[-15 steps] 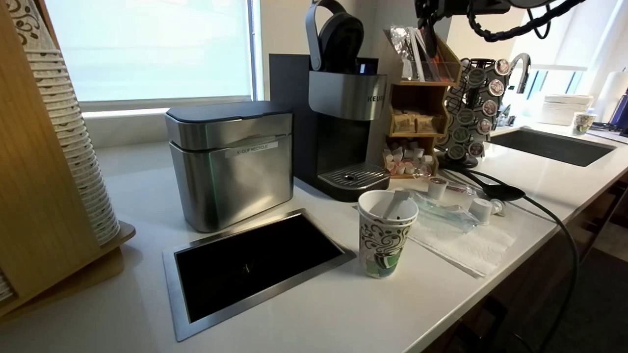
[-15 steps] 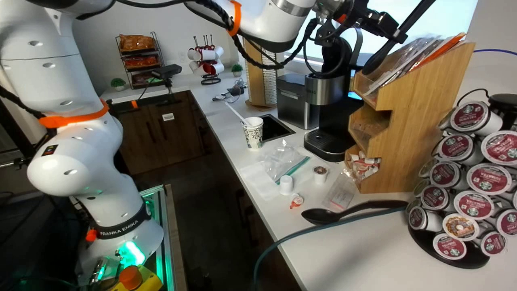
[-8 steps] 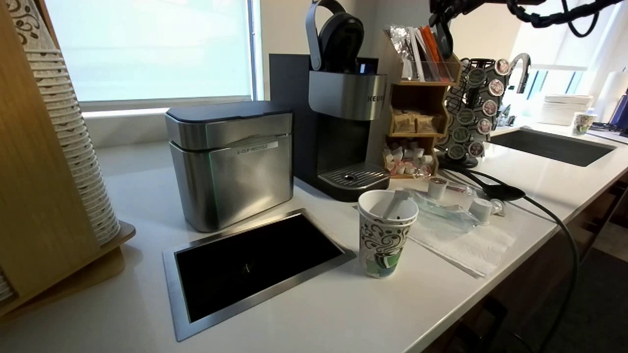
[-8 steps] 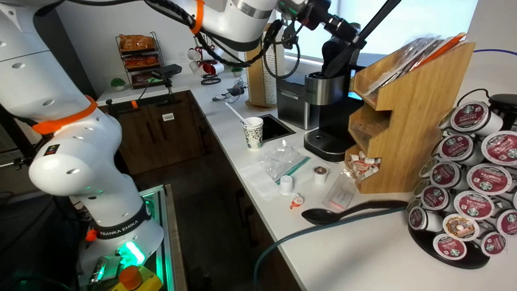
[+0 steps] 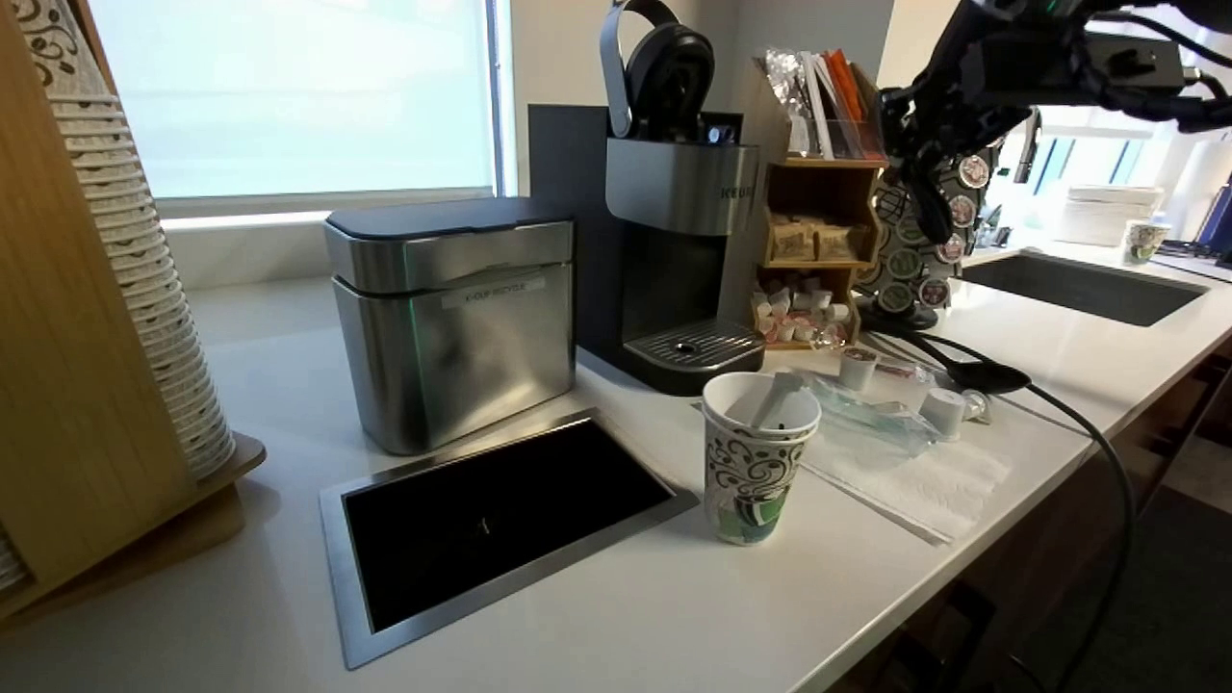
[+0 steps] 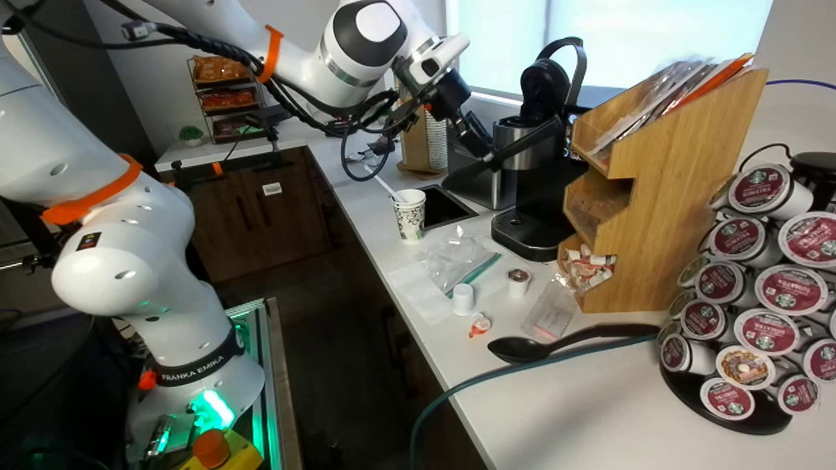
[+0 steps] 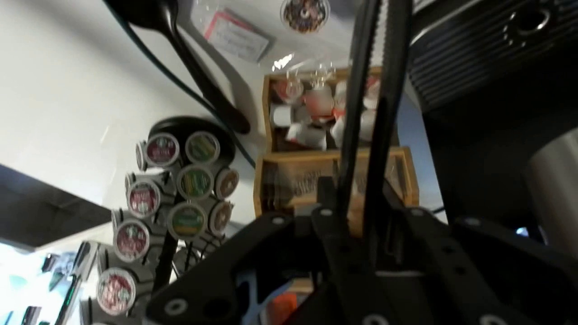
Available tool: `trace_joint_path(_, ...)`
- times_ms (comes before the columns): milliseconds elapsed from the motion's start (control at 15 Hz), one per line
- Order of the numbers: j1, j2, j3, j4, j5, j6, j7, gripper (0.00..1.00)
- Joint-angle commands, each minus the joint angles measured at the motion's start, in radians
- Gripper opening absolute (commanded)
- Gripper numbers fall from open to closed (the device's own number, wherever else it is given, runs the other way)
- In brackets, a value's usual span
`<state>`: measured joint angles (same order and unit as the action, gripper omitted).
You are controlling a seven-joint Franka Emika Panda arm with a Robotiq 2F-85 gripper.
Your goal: Put the black object on the counter
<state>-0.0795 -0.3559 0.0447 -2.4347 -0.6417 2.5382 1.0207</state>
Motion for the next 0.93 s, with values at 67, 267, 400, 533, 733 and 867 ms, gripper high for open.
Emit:
trace_joint_path(67,-0.001,0.015,-0.03,-0.092,0.252,-0.002,-0.122,0.06)
trace_joint_path(267,-0.05,0.094,-0.085,-0.128,0.351,0.158,-0.177,0.06)
trace_joint_path(400,-0.049,0.171,-0.144,-0.126,0.458,0.264,-0.304,0.06)
trace_joint_path(533,0.05,0.23,-0.257,-0.115,0.602,0.299,-0.478,0.06)
trace_joint_path(733,0.12,0.264,-0.332,-0.089,0.818,0.226,-0.731,0.06)
trace_joint_path(867,0.06,0.288,-0.3,-0.052,0.934,0.157,-0.889,0.06)
